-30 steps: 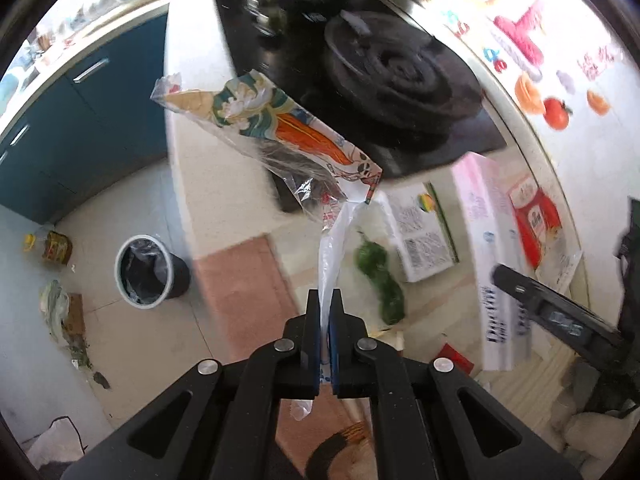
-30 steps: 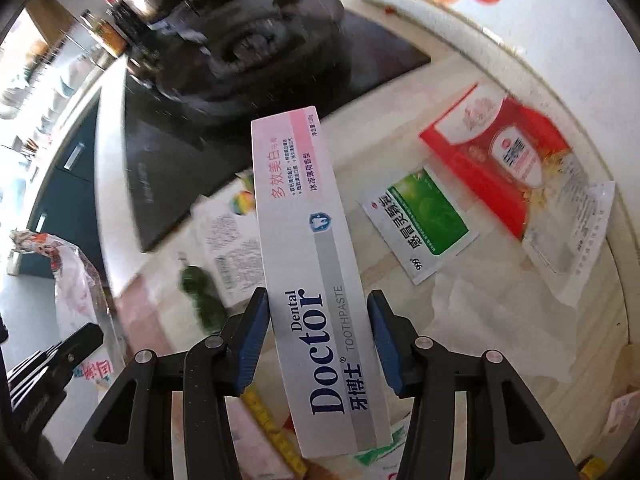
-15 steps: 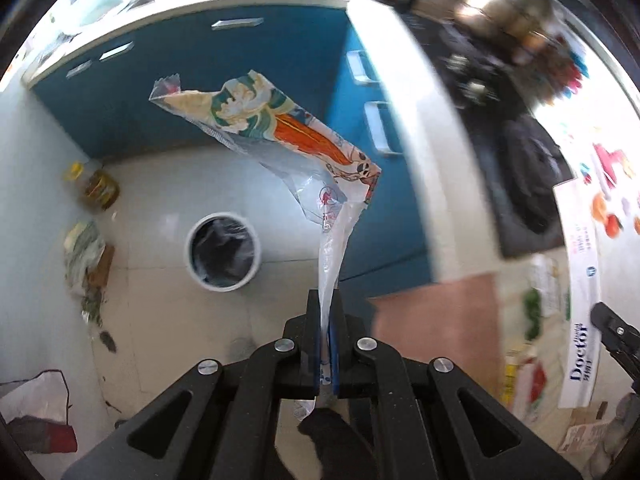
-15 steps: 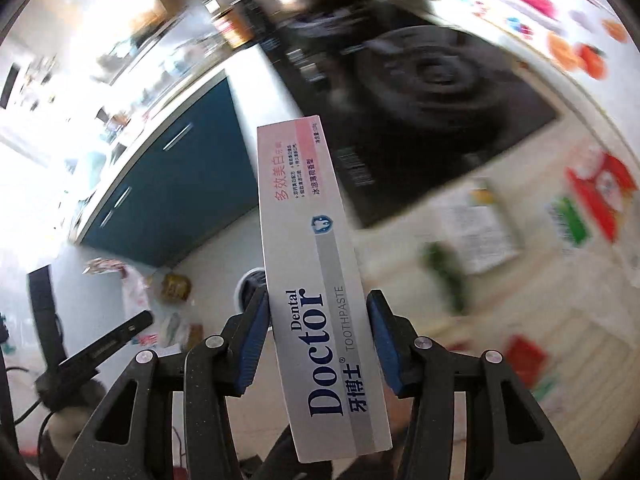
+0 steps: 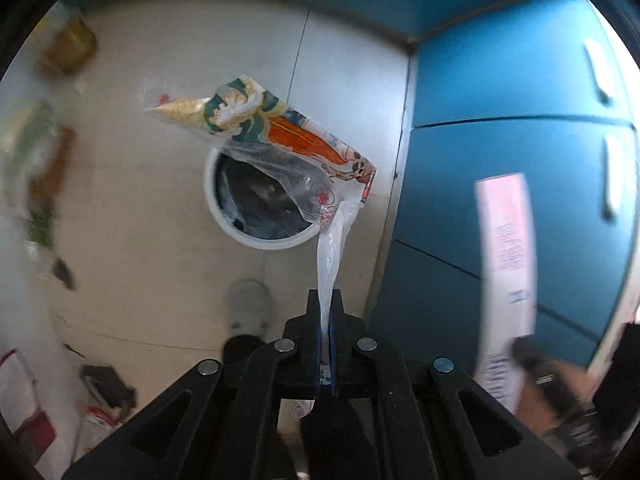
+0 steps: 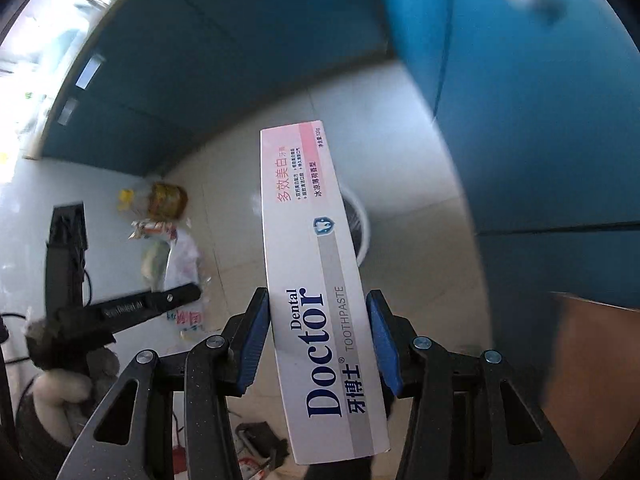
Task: Collect trash
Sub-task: 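Carry both items to the white bin and open both tools over it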
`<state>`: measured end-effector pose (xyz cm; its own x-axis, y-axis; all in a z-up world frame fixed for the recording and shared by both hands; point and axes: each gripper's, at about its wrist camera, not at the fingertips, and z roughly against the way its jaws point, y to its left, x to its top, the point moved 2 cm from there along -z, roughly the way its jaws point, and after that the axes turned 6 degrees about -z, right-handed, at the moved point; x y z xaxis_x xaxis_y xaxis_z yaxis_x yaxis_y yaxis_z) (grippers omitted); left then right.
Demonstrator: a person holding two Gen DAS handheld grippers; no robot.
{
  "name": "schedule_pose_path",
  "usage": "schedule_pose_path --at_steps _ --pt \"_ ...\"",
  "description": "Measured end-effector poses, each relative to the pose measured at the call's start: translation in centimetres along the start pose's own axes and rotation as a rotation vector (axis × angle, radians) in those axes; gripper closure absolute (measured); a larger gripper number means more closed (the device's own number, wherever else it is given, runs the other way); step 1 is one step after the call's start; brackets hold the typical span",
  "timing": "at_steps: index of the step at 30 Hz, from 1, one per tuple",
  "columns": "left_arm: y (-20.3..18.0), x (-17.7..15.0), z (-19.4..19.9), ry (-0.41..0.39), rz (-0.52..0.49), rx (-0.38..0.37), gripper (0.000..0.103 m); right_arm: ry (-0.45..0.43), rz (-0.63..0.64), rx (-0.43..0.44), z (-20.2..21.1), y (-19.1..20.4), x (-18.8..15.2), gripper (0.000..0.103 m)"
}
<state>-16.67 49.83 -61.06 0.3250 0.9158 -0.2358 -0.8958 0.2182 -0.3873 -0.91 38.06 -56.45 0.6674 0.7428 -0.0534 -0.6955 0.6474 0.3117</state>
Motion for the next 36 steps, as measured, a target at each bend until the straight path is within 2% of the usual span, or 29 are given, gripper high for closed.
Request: schedule_pose_path --at_steps 4,8,12,15,17,19,20,21,23,27,30,32,34,36 --pt "3.8 4.9 -8.7 0.077 0.045 -0.092 0.102 0.136 -0.058 0.010 -13.1 -1.7 1.5 0.052" --pt "5.8 8.1 -15.9 0.148 0.044 -0.111 0.102 0.250 -0.091 0.014 -22.5 -3.7 2.5 0.053" --pt "7.6 9.7 -21.7 0.228 0.036 -0.091 0.102 0.323 -0.101 -0.009 -28.7 -4.7 3.4 0.053" --pt "8.8 10.0 -24.2 0.287 0.042 -0.047 0.101 0.384 -0.095 -0.018 -32.6 -4.3 3.6 0.052" --pt "9.0 10.0 -25.0 0.314 0.059 -0.045 0.100 0.423 -0.081 -0.032 -34.4 -4.1 4.0 0.052" --pt "8.9 9.9 -24.7 0.318 0.077 -0.044 0.096 0.448 -0.078 -0.040 -35.4 -4.1 4.2 0.051" --pt "9.1 9.7 -24.5 0.319 0.098 -0.055 0.081 0.466 -0.076 -0.041 -35.8 -4.1 4.2 0.051" --pt "9.2 9.8 -24.3 0.317 0.108 -0.058 0.048 0.488 -0.080 -0.044 -36.1 -4.2 4.0 0.048" --pt "9.5 9.8 -23.5 0.290 0.119 -0.043 0.014 0.501 -0.083 -0.045 -36.3 -4.6 3.9 0.036" --pt "9.7 9.2 -21.2 0.198 0.082 0.041 0.013 0.504 -0.088 -0.048 -35.8 -4.8 4.0 0.030" --pt "9.6 8.4 -19.9 0.147 0.040 0.129 0.007 0.476 -0.083 -0.052 -34.7 -4.8 4.4 0.024" --pt "9.3 7.9 -18.9 0.107 0.005 0.195 0.006 0.436 -0.063 -0.075 -33.6 -4.8 4.7 0.012" --pt "10.5 7.9 -18.7 0.065 -0.034 0.275 0.006 0.369 -0.024 -0.122 -32.0 -4.7 4.7 0.003" --pt "10.3 7.2 -17.5 0.022 -0.065 0.343 0.006 0.291 0.025 -0.168 -31.0 -3.4 5.5 0.000"
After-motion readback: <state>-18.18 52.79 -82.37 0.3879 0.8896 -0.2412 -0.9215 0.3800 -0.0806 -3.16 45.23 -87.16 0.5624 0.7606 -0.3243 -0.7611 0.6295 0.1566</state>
